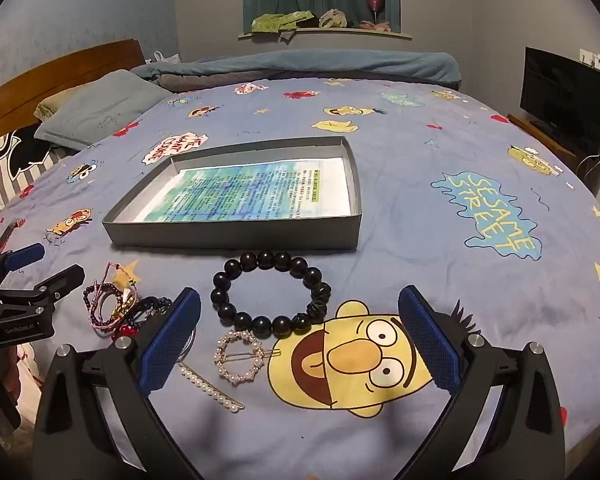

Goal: Organize jewelry

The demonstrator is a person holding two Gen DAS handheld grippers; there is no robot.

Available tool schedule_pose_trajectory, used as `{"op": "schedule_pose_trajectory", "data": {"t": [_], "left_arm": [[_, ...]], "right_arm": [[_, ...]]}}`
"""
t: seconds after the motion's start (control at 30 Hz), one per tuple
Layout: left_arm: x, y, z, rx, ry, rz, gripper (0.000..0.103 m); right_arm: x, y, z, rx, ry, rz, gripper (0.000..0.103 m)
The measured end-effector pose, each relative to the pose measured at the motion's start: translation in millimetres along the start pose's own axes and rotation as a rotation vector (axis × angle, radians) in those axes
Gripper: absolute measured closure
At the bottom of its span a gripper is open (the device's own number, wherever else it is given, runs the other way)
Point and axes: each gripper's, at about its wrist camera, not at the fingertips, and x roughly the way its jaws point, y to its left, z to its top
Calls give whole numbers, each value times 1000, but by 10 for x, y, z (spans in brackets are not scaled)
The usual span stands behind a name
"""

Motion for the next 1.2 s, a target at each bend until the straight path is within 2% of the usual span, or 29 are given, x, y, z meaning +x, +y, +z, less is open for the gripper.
{"op": "schedule_pose_trajectory", "data": {"t": [0.2, 0.3, 1.2], "left_arm": [[-18, -19, -3, -2, 0, -6, 5], [-6, -41, 3, 5, 3, -2, 5], [-3, -87, -10, 14, 10, -15, 5]], "right_arm": [[-60, -14, 2, 2, -19, -8, 5], [-8, -23, 6, 0, 5, 1, 5], [8, -26, 9, 2, 8, 8, 5]]}}
